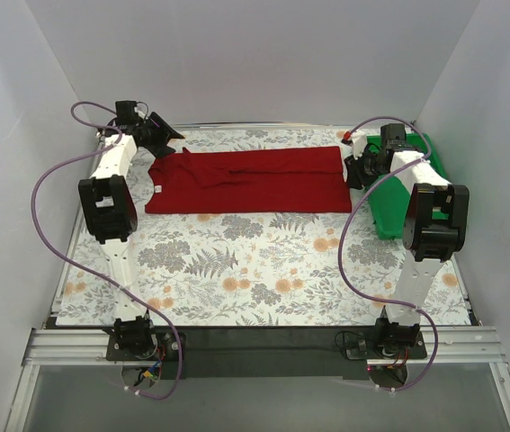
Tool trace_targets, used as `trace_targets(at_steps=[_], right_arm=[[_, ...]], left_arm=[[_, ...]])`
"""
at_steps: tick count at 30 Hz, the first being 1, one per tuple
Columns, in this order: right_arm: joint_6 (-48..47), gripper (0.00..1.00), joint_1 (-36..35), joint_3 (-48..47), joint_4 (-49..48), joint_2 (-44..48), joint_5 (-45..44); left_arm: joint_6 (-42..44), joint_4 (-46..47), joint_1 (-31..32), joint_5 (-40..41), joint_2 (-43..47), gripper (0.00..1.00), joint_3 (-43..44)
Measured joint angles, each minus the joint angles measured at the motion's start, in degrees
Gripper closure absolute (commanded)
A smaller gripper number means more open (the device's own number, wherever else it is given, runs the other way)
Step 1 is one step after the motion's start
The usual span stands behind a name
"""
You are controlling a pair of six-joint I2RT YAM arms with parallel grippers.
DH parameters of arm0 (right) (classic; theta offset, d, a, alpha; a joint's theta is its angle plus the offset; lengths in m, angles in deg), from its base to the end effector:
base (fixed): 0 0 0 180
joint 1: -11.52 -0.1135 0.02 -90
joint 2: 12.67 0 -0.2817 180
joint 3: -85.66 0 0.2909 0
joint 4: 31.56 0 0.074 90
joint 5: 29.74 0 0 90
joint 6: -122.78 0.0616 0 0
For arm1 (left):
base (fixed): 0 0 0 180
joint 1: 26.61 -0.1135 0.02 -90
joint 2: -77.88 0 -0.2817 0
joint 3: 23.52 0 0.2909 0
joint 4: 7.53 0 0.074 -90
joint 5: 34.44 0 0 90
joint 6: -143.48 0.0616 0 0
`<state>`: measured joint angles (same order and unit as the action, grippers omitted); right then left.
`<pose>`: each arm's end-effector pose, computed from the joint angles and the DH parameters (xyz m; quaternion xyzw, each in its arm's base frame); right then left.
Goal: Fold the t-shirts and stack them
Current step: Fold the tshirt
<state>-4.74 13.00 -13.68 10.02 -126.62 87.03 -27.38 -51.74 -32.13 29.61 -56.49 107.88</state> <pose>0.4882 0.0151 0.1904 -0.3520 0.8643 0.1144 0.3406 0.5953 0.0304 0.2049 -0.5612 0.7175 -0.3828 0.1538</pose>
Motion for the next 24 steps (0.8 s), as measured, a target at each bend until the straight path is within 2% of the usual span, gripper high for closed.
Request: trace_targets(at_steps=[7,11,13,17,20,24], right_arm=[[0.68,0.60,-0.22,0.02,-0.15,0.55,1.84],[-2.54,0.55,-0.61,1.68,-0.42,3.06,4.74],[-4.81,0.55,-0.87,3.76,-0.07,5.18,6.91],[-5.92,0.56,-2.03,7.34,0.09,7.98,9.64],[-4.09,0.56,-2.86,10.08,-0.57,8.92,9.62],[-0.09,0.56,-3.26,15.87,-3.39,11.37,7.85]], left_arm=[[4.13,3.08,0.00,1.14,2.29,0.45,-0.70],[9.55,5.35,0.00,4.46,16.06,0.44,-16.50],[12.41,6.75,-0.02,5.88,25.59,0.44,-26.75],[16.87,8.35,-0.39,8.68,39.47,0.44,-40.63],[19.82,9.53,-0.83,10.14,42.38,0.45,-46.71],[22.93,9.84,-1.11,11.85,37.22,0.49,-48.94]])
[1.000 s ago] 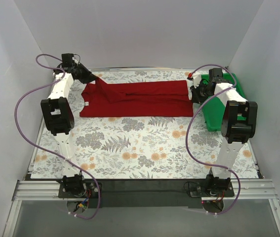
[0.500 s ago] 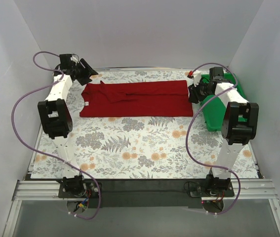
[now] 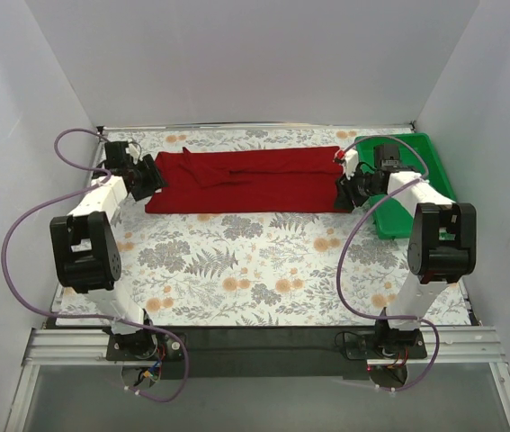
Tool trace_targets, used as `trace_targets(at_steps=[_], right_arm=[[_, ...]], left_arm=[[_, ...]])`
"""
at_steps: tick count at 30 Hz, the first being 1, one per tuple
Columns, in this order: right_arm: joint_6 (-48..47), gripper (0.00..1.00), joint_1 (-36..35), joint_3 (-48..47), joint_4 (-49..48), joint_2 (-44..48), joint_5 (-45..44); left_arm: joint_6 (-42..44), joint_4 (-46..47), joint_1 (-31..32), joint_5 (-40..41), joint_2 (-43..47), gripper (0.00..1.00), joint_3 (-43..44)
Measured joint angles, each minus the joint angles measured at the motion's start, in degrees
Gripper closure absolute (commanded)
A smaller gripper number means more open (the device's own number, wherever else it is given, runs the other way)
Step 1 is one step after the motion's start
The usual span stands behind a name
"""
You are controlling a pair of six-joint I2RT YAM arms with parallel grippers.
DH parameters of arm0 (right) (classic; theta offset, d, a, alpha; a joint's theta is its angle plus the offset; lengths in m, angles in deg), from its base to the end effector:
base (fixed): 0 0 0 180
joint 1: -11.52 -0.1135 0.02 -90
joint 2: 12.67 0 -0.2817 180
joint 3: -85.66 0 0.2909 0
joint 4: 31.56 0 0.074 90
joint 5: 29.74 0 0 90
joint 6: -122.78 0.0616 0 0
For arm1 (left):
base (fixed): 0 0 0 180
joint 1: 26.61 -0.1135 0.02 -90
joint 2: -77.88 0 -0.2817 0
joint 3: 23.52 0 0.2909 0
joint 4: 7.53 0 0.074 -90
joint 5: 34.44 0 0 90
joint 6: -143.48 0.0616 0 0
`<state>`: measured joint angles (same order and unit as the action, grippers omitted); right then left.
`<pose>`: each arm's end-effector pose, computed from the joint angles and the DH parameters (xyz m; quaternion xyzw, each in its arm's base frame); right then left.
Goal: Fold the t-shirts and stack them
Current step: Fold the tshirt
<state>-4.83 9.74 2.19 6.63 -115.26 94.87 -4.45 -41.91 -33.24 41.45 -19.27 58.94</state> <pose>0.4223 0.0481 0.1882 -0.3876 0.8343 0.1889 0.3435 0.4230 0.0340 0.2182 -0.4603 0.8090 -0.2539 0.2630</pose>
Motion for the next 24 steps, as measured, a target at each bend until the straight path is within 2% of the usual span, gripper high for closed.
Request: trace_targets(at_steps=[4,14,24], right_arm=[[3.10,0.55,0.20,4.39,-2.47,2.99,-1.95],[6.03,0.56,0.26,6.99,-5.03,4.15,-3.43],[10.78,0.53,0.98,9.20,-7.02,4.63,-6.91]], left_arm=[[2.27,-0.28,-0.02,1.53,-4.46,0.50,-0.55],[5.46,0.24,-0.02,5.62,-5.92,0.51,-0.20],[7.19,-0.55,0.13,7.45,-10.97,0.60,2.25]])
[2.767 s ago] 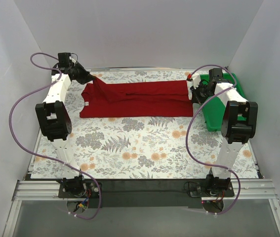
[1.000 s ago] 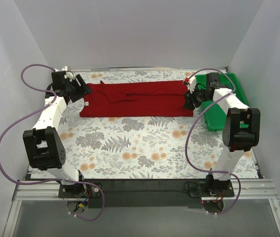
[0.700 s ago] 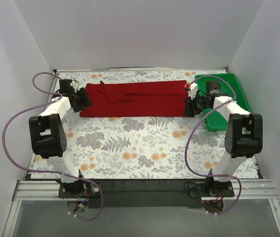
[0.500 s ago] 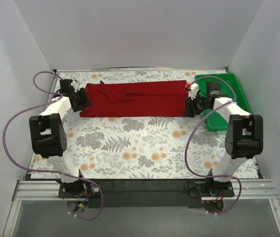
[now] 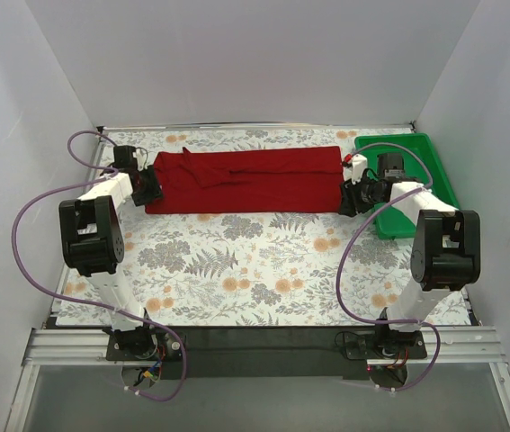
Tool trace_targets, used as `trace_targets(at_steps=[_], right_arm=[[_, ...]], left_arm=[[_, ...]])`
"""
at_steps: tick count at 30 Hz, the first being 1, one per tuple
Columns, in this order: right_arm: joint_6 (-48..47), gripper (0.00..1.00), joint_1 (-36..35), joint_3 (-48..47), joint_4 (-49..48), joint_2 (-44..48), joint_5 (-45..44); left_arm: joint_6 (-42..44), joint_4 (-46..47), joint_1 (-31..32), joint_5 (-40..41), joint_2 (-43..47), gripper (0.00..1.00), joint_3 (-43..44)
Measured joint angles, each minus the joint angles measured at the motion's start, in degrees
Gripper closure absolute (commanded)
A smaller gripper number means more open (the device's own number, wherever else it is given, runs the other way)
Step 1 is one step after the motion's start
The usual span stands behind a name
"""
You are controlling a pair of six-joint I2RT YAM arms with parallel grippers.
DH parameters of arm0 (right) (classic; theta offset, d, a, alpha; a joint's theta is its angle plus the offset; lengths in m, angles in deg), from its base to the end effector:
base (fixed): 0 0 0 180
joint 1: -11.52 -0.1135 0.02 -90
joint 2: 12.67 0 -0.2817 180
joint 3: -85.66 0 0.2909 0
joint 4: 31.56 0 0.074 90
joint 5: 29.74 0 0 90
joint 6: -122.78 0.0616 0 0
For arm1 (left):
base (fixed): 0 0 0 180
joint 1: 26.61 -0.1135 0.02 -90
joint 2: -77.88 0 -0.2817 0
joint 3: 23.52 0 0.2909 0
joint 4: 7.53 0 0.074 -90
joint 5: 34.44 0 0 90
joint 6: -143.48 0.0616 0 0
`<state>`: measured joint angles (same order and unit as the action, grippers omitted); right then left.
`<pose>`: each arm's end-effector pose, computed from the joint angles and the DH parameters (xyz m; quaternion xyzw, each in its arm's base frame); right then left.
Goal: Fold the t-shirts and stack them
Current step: Fold the tshirt
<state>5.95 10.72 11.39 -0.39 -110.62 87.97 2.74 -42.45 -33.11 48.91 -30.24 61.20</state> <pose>0.3989 0.0342 0.1706 -0.2912 0.8815 0.1564 0.3370 0.4435 0.0434 0.1507 -0.4461 0.8506 -0.1543 0.2314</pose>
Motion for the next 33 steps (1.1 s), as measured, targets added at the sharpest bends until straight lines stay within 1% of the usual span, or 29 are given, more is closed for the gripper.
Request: trace_targets(at_steps=[4,7,8,10,11,15,17,27,33], right_arm=[[4.26,0.52,0.02,0.04,-1.07,0.15,-3.15],[7.50,0.51,0.04,0.46,-2.27,0.50,-5.33],[8.61,0.51,0.04,0.92,-2.82,0.87,-5.97],[10.73,0.51,0.04,1.84,-3.72,1.75,-7.28],[11.78,0.51,0.02,2.32,-4.31,2.21,-7.85],[14.75,0.51,-0.02,3.04,-6.14,2.93,-10.10],[15.80,0.51,-0.31,3.04,-6.91,2.93,-11.34],[18.34,0.55,-4.13,1.42,-7.96,-1.03,-18.58],[19.28,0.57,-4.52,-0.20,-8.81,-4.00,-22.34]], left_arm=[[0.11,-0.85,0.22,0.15,-0.55,0.61,0.09],[0.15,-0.96,0.31,0.24,-0.55,0.67,0.09],[0.11,-0.98,0.31,0.24,-0.55,0.74,0.09],[-0.04,-0.98,0.33,0.17,-0.55,0.80,0.09],[-0.09,-1.03,0.33,0.13,-0.55,0.86,0.09],[-0.22,-1.20,0.33,-0.07,-0.55,0.93,0.09],[-0.39,-1.29,0.33,-0.15,-0.55,0.99,0.09],[-0.63,-1.38,0.35,-0.17,0.17,1.00,0.09],[-0.68,-1.38,0.35,-0.20,0.22,1.00,-0.09]])
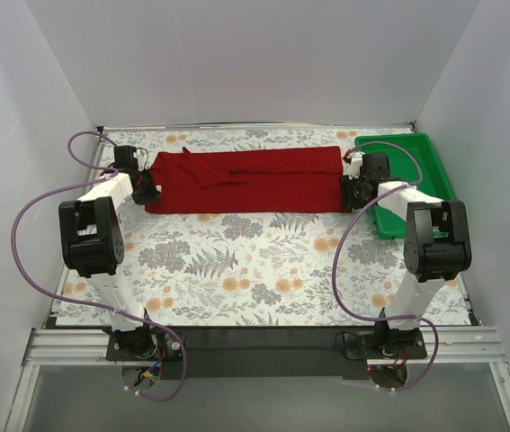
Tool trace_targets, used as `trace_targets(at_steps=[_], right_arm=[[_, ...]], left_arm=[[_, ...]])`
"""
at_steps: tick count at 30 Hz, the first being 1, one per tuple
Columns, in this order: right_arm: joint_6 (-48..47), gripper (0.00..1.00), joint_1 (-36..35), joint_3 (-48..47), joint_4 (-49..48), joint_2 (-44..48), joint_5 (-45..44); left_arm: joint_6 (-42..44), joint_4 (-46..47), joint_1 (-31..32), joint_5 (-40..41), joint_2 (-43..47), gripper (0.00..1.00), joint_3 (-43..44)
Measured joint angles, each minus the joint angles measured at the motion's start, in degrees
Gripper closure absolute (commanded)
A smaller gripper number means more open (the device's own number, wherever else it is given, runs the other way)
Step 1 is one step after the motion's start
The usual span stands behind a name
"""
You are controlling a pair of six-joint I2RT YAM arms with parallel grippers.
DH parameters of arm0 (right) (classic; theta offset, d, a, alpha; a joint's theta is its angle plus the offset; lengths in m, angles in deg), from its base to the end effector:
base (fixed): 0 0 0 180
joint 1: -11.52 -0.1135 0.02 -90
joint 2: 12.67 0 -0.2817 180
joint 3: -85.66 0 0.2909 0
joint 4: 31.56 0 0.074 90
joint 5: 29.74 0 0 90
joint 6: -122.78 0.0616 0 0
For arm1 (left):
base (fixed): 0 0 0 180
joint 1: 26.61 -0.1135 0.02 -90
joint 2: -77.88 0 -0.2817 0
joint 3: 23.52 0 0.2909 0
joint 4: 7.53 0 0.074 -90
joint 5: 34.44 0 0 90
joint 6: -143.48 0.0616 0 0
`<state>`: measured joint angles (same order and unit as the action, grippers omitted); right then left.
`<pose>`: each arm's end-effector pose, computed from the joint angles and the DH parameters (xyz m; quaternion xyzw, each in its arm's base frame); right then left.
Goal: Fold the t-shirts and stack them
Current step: Fold the tshirt
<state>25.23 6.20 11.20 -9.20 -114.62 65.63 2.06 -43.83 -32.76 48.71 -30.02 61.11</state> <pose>0.4213 0.0450 0.1514 -0.1211 0.9305 0.0373 0.3437 0.4405 0.0401 0.1501 -0.4501 0.8518 -0.1540 0.2196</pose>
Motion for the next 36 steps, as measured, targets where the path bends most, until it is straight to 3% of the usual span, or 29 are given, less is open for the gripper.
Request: trace_targets(at_steps=[5,19,36], right_arm=[[0.20,0.59,0.04,-0.39,-0.11,-1.68,-1.33],[0.74,0.98,0.04,0.13,-1.09,-1.66,-0.50],[-7.65,0.99,1.16,13.51,-1.16,11.52,5.42]], left_arm=[[0.00,0.02,0.00,-0.02,0.02,1.00,-0.11],[0.00,0.04,0.00,0.04,1.20,1.00,-1.05],[0.85,2.64,0.17,8.09,13.16,1.00,-10.82]])
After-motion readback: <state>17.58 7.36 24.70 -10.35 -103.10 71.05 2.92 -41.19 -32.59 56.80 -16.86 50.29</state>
